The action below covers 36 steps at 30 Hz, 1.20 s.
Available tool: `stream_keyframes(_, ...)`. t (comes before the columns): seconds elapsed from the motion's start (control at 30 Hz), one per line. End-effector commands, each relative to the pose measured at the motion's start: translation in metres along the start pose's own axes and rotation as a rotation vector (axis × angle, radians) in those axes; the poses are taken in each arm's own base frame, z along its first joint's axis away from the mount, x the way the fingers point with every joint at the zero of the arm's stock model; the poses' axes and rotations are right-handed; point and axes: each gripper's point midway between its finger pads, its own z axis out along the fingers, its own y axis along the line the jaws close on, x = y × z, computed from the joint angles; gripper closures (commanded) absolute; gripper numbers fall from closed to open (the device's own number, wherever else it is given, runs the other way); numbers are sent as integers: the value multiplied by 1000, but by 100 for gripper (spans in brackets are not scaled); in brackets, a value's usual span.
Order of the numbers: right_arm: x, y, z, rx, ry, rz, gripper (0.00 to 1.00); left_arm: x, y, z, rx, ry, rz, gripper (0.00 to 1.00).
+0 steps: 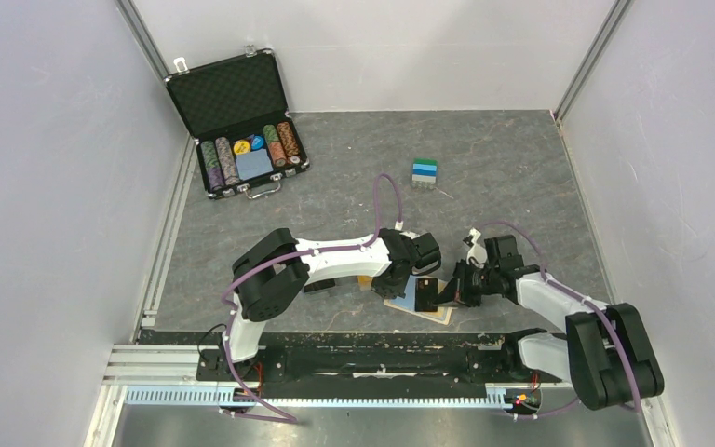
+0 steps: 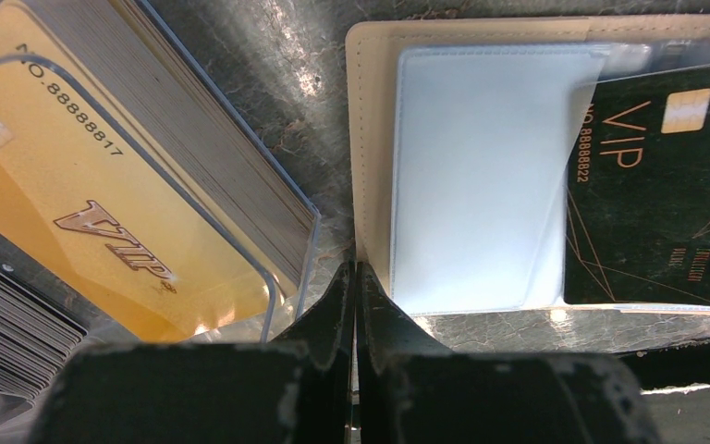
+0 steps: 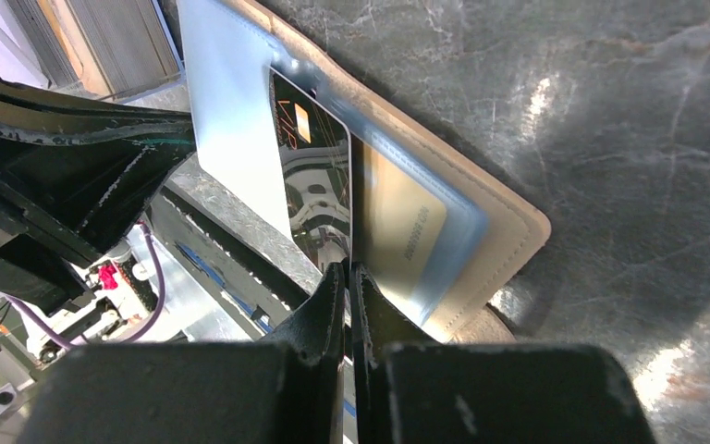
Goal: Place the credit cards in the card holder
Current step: Insert the credit card into the card holder.
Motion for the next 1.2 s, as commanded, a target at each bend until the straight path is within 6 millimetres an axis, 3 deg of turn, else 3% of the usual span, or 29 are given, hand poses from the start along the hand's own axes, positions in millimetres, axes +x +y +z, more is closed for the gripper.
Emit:
stream_keyframes(0.0,-16,-7,4,50,-32,-17,100,8,-1,2,-11,19,46,98)
stream_keyframes(0.6,-27,-5,12,-15,-201,54,100,8,-11,-9,29,10,15,98)
stream_keyframes(0.87,-27,15,7,-96,-207,61,100,5,-7,-15,24,-16,21,98)
stream_keyframes(1.17,-12,28,4,-177,-187,111,100,10,0,-11,-5,-8,34,98)
